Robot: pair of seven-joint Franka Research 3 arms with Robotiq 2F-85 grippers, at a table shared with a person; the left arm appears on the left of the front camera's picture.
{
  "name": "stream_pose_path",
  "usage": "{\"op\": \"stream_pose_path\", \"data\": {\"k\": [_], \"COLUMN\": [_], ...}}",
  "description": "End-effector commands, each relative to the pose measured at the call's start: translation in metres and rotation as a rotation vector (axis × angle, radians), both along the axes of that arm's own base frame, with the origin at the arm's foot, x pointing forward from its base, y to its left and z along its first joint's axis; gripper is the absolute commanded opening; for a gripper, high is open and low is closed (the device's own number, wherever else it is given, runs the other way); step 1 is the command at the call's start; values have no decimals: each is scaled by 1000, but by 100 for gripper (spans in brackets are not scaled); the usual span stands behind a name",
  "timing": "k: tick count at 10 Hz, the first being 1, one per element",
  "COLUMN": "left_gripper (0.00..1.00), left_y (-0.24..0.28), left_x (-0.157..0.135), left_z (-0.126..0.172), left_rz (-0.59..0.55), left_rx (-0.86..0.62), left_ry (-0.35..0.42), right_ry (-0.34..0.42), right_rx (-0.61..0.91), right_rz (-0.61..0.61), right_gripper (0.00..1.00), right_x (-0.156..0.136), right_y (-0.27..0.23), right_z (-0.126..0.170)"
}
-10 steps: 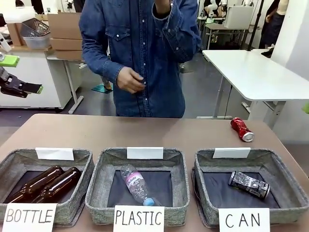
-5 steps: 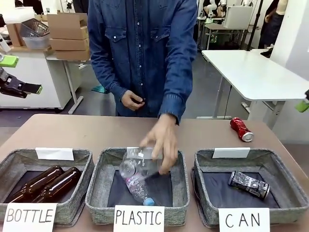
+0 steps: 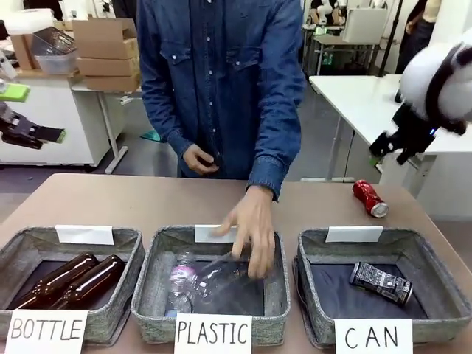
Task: Sort the can waste into the basket.
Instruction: Pick up the can waste from the table and place it in the right Fabric basket.
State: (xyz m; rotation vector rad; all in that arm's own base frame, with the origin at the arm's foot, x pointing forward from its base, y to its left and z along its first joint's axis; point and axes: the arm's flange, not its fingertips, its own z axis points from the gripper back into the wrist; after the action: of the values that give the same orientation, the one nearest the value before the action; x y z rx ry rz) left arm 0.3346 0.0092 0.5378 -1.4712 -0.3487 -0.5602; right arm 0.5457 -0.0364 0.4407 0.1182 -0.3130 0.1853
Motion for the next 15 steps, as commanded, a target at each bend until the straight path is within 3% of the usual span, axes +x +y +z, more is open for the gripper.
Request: {"op": "stream_pose_path", "data": {"k": [1, 2, 3, 4, 6, 8, 11, 15], "left_gripper": [100, 100, 100, 100, 100, 100, 100, 100], "left_y": [0, 0, 0, 0, 0, 0, 0, 0], "left_x": [-2, -2, -2, -2, -2, -2, -2, -2], "left_z": [2, 2, 2, 2, 2, 2, 2, 2], "left_rz": [3, 3, 3, 3, 3, 3, 3, 3], "left_rx": [-7, -7, -7, -7, -7, -7, -7, -7], "left_ry": [-7, -7, -7, -7, -7, -7, -7, -7], "right_ry": [70, 84, 32, 32, 116, 94, 128, 127], "right_rx": [-70, -55, -33, -33, -113, -133, -158, -172], "right_rz": [-106, -139, -41, -41, -105, -142, -199, -216], "right_gripper": [100, 100, 100, 100, 100, 100, 100, 100], "right_x": [24, 27, 15, 15, 43, 61, 74, 73], "right_y": [-3, -4, -3, -3, -2, 11, 16, 17], "right_z": [-22, -35, -25, -25, -69, -94, -127, -132]}}
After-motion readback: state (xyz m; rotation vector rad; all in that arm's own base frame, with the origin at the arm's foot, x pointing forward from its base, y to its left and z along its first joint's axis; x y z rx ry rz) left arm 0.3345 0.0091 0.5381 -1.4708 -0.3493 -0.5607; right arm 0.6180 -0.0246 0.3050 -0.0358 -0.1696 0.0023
